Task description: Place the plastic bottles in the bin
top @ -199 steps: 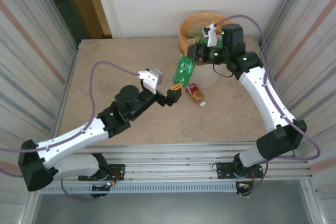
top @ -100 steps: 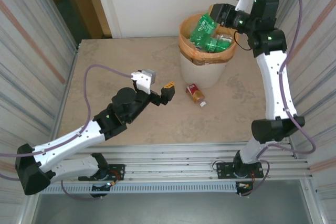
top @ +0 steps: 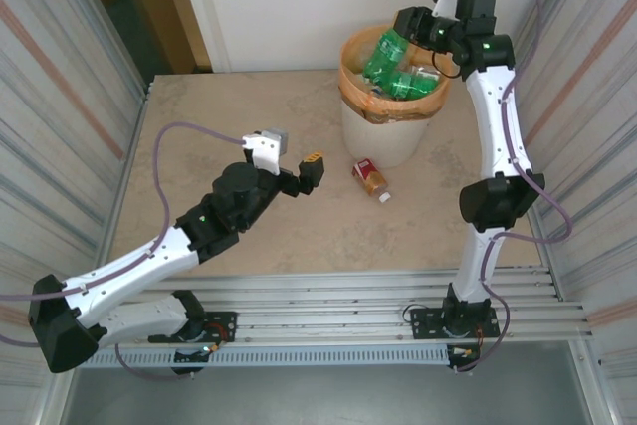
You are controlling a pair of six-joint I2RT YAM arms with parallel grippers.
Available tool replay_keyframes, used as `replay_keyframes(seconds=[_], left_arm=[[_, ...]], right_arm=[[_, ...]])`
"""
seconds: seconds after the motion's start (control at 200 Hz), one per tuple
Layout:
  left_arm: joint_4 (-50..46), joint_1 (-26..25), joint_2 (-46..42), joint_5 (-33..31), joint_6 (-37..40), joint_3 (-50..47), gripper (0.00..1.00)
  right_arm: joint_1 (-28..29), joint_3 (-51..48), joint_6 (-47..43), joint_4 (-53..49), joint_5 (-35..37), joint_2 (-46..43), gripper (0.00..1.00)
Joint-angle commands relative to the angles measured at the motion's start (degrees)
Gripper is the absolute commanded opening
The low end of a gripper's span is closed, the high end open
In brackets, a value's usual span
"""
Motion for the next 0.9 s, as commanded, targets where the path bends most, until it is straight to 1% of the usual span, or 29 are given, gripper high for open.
replay_keyframes(seconds=[0.0,0.095,0.311,0.391,0.471,0.516,0.576,0.676,0.761,0.897], left_arm=[[-0.13,0.66,0.05,-0.99,-1.28,-0.3,0.99],[-0.22,0.78,0.49,-0.98,-1.63,-0.3,0.99],[-0.22,0.96,1.01,-0.58,-2.18,-0.26,0.99],[-0.39,1.04,1.22,-0.47,-2.43,-0.21,0.99],[-0.32,1.04,1.4,-0.29,-2.95,-0.31,0.99],[-0.29,1.05,1.62,-0.19,-3.11,-0.2,0.99],[-0.31,1.15,1.84,0.04,-3.28,-0.14,0.99],[-0.31,1.23,2.35,0.05,-3.57,-0.05,0.99],[-0.3,1.38,2.75,0.2,-3.76,-0.05,0.99],[-0.22,1.58,3.3,0.4,-4.3,0.05,0.99]], right_arm=[[-0.01,2.37,-0.69,-0.62,-0.13,1.77,0.14],[0.41,2.37,-1.25,-1.19,-0.86,2.85,0.16],[1.82,2.37,-2.43,-2.7,0.22,4.76,0.24],[1.96,2.37,-2.14,-2.98,1.08,5.25,0.32],[1.79,2.46,-1.99,-3.14,1.66,5.9,0.43],[1.7,2.54,-2.13,-3.44,2.1,5.98,0.47],[1.45,2.55,-2.31,-3.9,2.74,5.89,0.55],[0.94,2.63,-3.03,-4.55,3.2,5.42,0.62],[0.38,2.59,-3.71,-5.25,3.19,4.62,0.64],[0.37,2.55,-5.37,-7.42,3.42,3.01,0.63]])
